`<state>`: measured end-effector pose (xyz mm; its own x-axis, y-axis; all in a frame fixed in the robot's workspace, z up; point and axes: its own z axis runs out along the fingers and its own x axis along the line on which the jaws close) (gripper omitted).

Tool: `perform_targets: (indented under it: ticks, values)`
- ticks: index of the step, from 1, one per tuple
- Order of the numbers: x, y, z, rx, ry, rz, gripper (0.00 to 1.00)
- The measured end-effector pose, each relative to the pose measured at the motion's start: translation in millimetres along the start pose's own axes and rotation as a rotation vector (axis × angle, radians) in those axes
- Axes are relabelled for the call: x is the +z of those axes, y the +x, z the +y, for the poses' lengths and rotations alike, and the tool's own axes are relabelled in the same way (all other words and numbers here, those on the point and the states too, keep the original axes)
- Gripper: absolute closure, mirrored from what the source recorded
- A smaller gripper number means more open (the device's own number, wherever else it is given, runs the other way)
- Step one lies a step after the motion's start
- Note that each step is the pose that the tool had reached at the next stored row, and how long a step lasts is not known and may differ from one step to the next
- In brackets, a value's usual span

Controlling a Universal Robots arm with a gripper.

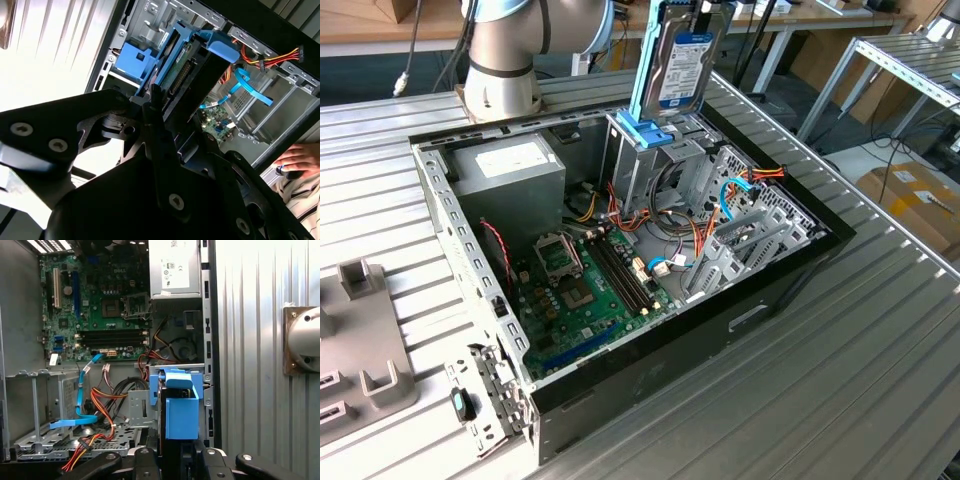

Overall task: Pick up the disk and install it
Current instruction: 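Pick up the disk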

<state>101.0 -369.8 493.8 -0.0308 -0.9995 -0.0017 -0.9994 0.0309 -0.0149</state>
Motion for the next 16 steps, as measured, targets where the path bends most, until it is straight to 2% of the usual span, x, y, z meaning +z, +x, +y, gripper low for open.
perform_targets:
  ticks: [16]
  values:
    - [0.0, 4.6, -3.7, 0.000, 0.0000, 0.0000, 0.65]
